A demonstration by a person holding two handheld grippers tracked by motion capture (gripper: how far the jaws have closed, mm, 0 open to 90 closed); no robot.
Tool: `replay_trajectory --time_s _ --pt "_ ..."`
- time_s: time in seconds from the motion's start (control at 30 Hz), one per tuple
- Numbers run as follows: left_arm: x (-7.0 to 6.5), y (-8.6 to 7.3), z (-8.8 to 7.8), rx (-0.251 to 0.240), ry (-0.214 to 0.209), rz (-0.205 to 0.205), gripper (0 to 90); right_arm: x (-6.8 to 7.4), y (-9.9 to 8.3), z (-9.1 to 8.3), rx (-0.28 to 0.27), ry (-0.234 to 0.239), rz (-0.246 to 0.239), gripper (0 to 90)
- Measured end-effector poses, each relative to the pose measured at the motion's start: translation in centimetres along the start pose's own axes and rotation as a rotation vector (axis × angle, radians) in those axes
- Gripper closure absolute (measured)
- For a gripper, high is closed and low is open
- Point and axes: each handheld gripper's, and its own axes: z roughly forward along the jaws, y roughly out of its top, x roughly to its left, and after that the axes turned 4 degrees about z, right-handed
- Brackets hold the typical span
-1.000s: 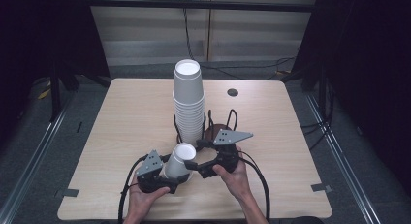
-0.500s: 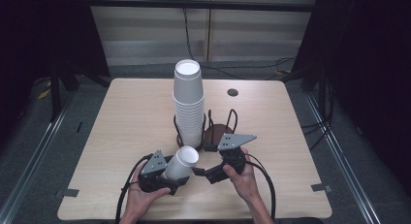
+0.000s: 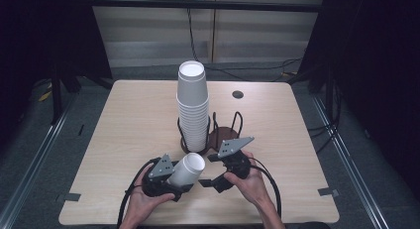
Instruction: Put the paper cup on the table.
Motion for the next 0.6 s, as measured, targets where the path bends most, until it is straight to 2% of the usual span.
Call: replay_trajectory --time_s 0.1,0.17,0.2,0.23,0.33,0.37,0.4,0.43,0.47,0.5,0.6 --pt "0.0 0.0 0.0 -0.001 -0.010 0.000 15.0 -0.1 0.0 0.0 0.024 0.002 -0.002 14.4" --pt "0.0 0.0 0.0 0.044 -0.004 0.015 15.0 -0.3 0.1 0.1 0.070 -0.012 -0.012 15.6" --pt "0.0 0.0 0.0 0.044 -0.004 0.015 15.0 -0.3 0.1 0.1 0.070 -0.012 -0.012 15.6" --pt "0.0 0.0 -0.2 0.054 -0.005 0.032 15.0 -0.4 0.2 0.1 0.110 -0.023 -0.026 15.6" --pt "-0.3 0.0 -0.1 0.049 -0.010 0.025 15.0 -0.5 0.2 0.0 0.122 -0.012 -0.023 16.5" --pt "-0.3 0.1 0.0 0.062 -0.018 0.035 15.0 -0.5 0.3 0.1 0.147 -0.011 -0.042 17.4" --pt "-0.3 0.1 0.0 0.062 -0.018 0.035 15.1 -0.5 0.3 0.1 0.147 -0.011 -0.042 17.4" --pt "-0.3 0.0 0.1 0.074 -0.021 0.039 15.1 -0.5 0.6 0.2 0.181 -0.002 -0.055 17.4" --pt "-0.3 0.0 0.1 0.074 -0.021 0.039 15.0 -0.5 0.6 0.2 0.181 -0.002 -0.055 17.4" --pt "-0.3 0.0 0.1 0.080 -0.023 0.040 15.1 -0.4 0.9 0.3 0.206 -0.004 -0.068 17.6" --pt "-0.2 0.0 0.1 0.082 -0.031 0.030 15.0 -0.4 1.0 0.4 0.219 -0.006 -0.075 18.1"
